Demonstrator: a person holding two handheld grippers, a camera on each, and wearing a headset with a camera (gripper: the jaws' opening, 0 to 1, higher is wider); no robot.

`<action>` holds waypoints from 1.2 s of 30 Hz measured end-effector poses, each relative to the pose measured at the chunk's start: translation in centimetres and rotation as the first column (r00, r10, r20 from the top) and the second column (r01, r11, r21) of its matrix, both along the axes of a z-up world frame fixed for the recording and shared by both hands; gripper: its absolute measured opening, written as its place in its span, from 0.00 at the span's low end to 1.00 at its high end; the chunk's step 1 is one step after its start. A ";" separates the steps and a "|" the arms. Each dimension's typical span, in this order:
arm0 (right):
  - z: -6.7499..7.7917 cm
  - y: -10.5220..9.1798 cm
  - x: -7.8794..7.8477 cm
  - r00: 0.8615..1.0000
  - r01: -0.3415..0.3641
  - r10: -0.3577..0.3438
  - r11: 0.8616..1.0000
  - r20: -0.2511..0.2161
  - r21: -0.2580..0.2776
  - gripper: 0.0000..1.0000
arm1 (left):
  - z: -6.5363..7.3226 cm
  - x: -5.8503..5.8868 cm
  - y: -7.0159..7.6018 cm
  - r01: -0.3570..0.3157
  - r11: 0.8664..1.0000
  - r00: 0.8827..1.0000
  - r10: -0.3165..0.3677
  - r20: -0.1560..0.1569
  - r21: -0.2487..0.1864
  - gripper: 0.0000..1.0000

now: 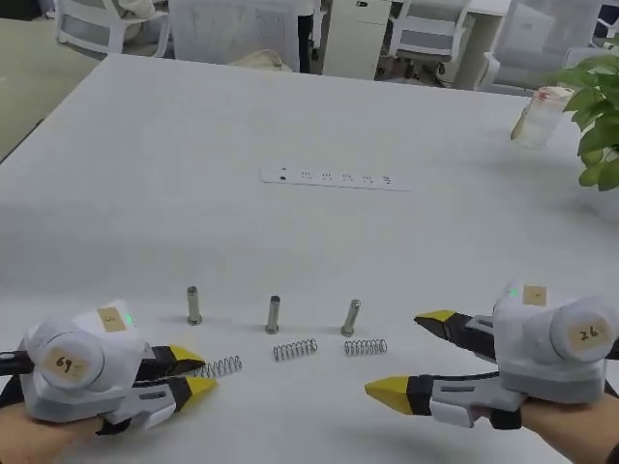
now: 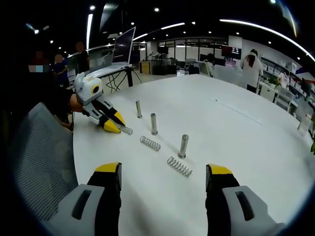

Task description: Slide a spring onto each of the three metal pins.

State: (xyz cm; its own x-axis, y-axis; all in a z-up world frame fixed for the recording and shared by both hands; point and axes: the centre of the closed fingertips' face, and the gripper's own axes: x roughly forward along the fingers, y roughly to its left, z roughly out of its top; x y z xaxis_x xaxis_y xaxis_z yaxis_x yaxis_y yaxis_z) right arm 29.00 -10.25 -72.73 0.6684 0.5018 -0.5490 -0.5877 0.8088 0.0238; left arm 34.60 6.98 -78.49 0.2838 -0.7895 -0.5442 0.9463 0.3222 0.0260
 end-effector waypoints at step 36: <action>2.2 3.1 -0.8 0.992 -0.120 0.119 0.993 0.034 0.009 0.55 | 2.7 -3.0 -1.1 0.100 0.995 0.995 -0.099 0.024 -0.027 0.03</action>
State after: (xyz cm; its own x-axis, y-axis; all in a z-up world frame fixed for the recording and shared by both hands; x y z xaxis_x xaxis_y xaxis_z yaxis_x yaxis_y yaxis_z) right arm 28.17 -7.13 -70.54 0.6209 0.5851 -0.5216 -0.6806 0.7325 0.0114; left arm 31.64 5.92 -75.77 0.2151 -0.8295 -0.5154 0.9729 0.2276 0.0398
